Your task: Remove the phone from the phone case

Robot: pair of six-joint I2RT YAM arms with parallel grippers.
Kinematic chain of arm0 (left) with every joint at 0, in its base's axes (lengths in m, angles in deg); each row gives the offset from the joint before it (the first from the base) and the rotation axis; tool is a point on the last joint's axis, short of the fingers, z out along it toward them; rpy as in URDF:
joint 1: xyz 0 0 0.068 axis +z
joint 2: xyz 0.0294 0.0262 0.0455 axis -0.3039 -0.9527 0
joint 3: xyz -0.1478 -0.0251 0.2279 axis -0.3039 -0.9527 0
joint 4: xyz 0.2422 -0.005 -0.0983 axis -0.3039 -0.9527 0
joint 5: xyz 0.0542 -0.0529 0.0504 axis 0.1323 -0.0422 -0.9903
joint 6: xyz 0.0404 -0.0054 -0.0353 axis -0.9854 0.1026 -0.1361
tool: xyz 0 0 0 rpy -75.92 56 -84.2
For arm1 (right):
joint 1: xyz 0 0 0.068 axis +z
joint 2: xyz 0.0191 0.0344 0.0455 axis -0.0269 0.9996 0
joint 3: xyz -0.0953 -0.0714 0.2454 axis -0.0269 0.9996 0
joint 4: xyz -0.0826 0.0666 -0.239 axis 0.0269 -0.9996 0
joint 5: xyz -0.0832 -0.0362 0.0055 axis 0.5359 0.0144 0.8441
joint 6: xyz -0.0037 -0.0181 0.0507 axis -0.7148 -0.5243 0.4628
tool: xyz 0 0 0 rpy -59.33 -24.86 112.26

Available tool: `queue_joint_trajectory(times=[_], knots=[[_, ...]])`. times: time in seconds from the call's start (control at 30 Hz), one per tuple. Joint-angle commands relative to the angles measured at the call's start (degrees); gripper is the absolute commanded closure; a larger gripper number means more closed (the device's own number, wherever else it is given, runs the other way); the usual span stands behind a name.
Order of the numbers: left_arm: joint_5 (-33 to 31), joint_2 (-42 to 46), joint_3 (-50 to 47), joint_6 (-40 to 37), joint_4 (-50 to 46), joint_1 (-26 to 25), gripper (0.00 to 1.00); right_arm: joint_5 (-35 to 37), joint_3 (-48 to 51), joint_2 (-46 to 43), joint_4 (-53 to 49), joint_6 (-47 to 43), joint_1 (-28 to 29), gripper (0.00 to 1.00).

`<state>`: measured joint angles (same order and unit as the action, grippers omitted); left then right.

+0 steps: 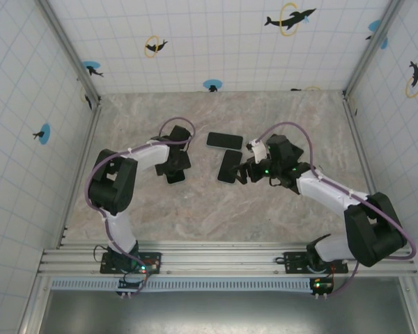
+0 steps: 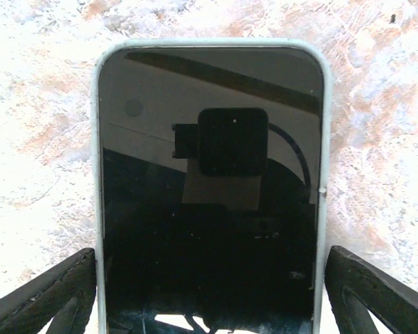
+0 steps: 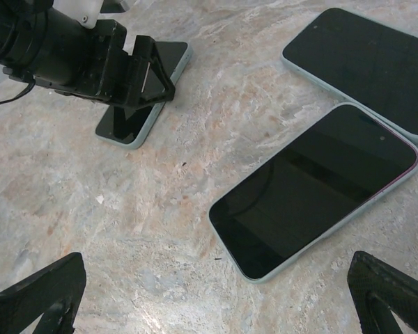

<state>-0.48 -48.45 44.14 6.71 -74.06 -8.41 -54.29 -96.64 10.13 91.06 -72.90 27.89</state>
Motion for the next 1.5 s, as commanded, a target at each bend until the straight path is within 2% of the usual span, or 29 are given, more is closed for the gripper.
queue_joint_trajectory(times=[0.0,0.1,0.17,0.23,0.3,0.4,0.67,0.77,0.93,0.97,1.1,1.37,1.47], knots=[[1.32,-1.41,-1.42,0.90,0.50,0.87,0.17,-1.04,-2.40,0.67,-1.14,0.27,0.28,0.01],[2.10,-1.23,-2.62,1.17,1.63,1.20,0.20,-1.17,-2.28,0.76,-0.88,0.76,0.29,0.01],[3.36,-0.66,-4.08,1.40,3.30,3.44,0.24,-1.25,-2.24,1.00,-0.62,1.15,0.28,0.01],[4.84,0.02,-5.15,1.49,4.99,4.03,0.34,-1.43,-2.19,1.19,-0.47,1.33,0.34,0.01],[5.48,0.30,-5.21,1.04,5.63,4.36,0.39,-1.68,-2.15,1.28,0.09,1.80,0.26,0.01],[5.97,0.90,-3.84,0.55,4.85,4.54,0.40,-3.94,-1.35,1.37,2.71,3.89,0.19,0.01],[7.80,5.67,2.29,1.07,2.87,4.15,0.41,-4.89,3.91,1.44,18.10,19.27,1.27,0.01],[7.64,8.10,2.90,1.01,3.65,3.13,0.41,-3.17,3.17,2.92,18.74,21.30,2.83,0.01],[8.62,12.05,2.39,2.43,6.08,2.11,0.41,-4.22,0.28,7.33,20.49,24.37,4.18,0.01],[9.02,12.81,2.39,2.96,6.52,0.03,0.41,-4.70,-0.23,8.27,21.36,24.93,4.48,0.01],[9.57,15.31,1.82,4.80,8.81,-2.30,0.42,-6.59,-3.96,12.60,22.55,26.57,5.96,0.00],[10.96,18.73,-0.95,8.20,13.89,-5.22,0.42,-7.41,-10.19,20.29,25.09,30.61,7.39,0.14],[12.08,19.03,-0.91,8.85,14.58,-5.96,0.42,-7.95,-12.05,22.12,25.54,31.55,7.65,0.24]])
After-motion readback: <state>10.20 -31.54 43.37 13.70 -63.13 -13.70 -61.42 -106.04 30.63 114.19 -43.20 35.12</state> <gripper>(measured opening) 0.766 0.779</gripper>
